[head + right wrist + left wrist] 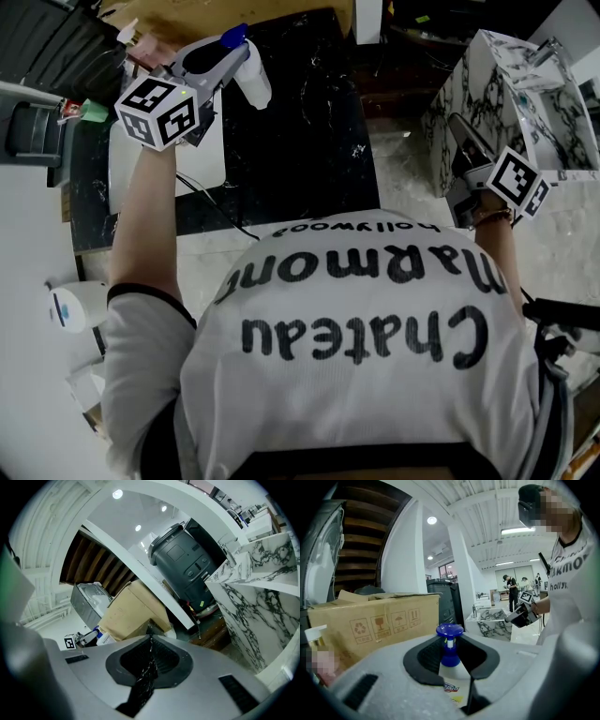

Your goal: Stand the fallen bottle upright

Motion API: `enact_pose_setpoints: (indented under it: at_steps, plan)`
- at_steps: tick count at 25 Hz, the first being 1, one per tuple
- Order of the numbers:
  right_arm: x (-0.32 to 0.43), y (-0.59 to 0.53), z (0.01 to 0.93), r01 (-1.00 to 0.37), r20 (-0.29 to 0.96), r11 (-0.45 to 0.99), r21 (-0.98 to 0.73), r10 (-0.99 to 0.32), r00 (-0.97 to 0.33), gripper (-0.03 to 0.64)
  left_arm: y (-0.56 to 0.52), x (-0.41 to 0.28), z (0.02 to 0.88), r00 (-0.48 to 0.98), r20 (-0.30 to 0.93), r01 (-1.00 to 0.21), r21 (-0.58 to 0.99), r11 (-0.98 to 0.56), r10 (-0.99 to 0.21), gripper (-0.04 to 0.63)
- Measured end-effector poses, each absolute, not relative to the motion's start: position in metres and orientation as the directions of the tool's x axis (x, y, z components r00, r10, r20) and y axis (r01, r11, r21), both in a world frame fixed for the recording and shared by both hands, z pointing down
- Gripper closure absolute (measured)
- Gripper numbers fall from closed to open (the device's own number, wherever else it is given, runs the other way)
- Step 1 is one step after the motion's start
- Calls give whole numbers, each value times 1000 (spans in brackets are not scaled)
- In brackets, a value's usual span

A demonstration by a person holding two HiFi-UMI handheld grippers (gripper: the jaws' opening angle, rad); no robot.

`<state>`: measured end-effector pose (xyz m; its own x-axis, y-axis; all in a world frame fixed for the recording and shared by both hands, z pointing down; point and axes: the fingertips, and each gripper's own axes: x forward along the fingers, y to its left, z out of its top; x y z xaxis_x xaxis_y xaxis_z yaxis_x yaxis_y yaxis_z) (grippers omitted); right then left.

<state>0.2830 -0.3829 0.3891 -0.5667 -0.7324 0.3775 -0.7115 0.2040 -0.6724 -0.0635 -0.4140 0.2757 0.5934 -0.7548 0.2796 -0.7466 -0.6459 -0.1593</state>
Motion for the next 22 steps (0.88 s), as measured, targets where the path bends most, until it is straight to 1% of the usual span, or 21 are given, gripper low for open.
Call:
enact_pose_setpoints:
  at_steps: [5, 7, 10, 14, 18, 22]
  plan:
    - [270, -382, 387, -697, 348, 240, -676, -730, -589, 598, -414, -73, 276, 602, 266, -747, -146, -648, -753, 508]
    - [269, -378, 389, -709, 366, 215, -672, -735, -570, 598, -415, -76, 277, 607, 254, -749, -134, -649, -753, 508]
    - [261, -375, 387, -705, 357, 221, -674, -739, -572, 598, -414, -77, 276, 620, 240, -743, -127, -657, -747, 508]
    - [257, -366, 392, -731, 397, 167, -662, -749, -530, 598, -412, -76, 276, 644, 224, -725, -127, -677, -731, 508]
    - [247, -360, 390, -733, 396, 160, -661, -756, -522, 598, -413, -83, 276, 650, 208, -728, -105, -677, -731, 508]
    - [236, -358, 386, -727, 369, 185, -661, -763, -530, 598, -412, -88, 276, 659, 195, -724, -93, -683, -726, 508]
